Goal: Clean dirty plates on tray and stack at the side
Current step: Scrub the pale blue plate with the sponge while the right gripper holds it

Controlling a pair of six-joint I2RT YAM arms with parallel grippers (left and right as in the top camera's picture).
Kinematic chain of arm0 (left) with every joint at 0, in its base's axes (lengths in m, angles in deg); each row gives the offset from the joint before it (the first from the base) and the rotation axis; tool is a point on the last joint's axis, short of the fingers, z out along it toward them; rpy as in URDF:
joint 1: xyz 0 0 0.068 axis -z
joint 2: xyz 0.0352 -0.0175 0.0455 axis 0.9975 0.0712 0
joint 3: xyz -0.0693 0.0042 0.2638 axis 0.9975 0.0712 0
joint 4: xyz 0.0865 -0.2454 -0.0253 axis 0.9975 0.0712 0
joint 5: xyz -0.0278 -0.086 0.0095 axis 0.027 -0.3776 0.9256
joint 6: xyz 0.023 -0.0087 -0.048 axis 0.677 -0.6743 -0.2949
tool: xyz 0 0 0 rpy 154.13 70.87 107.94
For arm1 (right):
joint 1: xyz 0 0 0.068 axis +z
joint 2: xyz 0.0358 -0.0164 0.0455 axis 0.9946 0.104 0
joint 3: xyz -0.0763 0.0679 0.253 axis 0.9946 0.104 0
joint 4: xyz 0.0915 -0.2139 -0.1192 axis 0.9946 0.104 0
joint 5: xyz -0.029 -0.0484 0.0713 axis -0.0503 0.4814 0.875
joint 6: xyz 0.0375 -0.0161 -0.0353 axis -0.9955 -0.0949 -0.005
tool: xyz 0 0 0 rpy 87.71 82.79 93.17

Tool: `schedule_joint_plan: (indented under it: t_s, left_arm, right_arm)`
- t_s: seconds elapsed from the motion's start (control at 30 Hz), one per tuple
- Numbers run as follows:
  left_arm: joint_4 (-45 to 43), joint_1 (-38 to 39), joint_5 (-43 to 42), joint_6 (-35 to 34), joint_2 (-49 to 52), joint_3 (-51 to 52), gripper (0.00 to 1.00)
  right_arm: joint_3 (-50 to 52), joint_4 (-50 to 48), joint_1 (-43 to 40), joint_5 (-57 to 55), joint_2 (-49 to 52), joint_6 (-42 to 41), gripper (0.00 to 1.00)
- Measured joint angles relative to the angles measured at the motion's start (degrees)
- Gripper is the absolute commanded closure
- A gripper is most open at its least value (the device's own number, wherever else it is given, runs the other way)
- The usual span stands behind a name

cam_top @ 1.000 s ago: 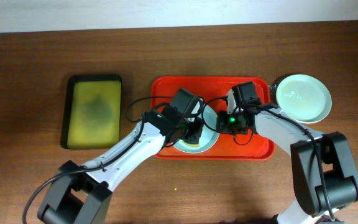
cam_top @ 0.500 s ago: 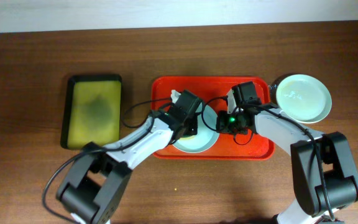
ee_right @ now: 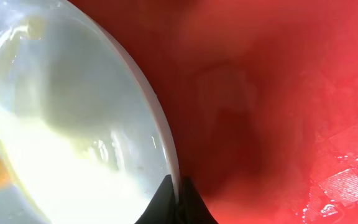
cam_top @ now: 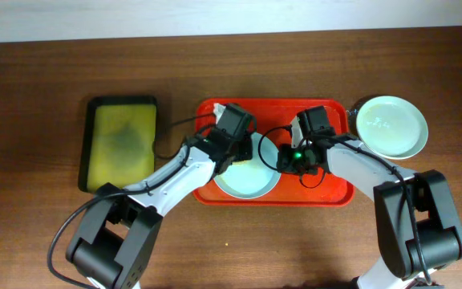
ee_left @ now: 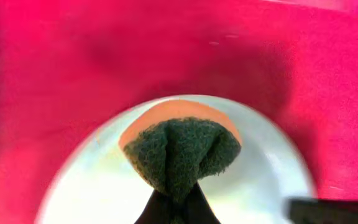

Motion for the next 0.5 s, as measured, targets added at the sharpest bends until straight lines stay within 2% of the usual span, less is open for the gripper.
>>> schedule_joint_plan:
  t_s: [0.07,0.2,0.27,0.4,0.5]
  left_arm:
    - [-1.84,0.63,-4.9,-1.03,0.94,-0.02,1.0]
    - [-0.98,1.11,-7.23,-1.36,4.13,0.0,1.0]
    - [1.4,1.18,-4.07,-0.9,4.13,0.0,1.0]
    - [7.93,1.16,12.37,0.07,4.13,0.07,1.0]
    - [9.03,-0.07,12.22,2.05,3.82,0.07,1.0]
  right_arm:
    - [0.0,0.04,0.0,0.0,0.0,0.02,0.96]
    - [0.0,0.33,0.0,0.0,0.0,0.04,0.96]
    - [0.0,0.37,0.0,0.0,0.0,0.0,0.96]
    - [0.0,0.44,0.0,0.02,0.0,0.02,0.96]
    - [0.0,0.46,0.0,0.04,0.0,0.07,0.96]
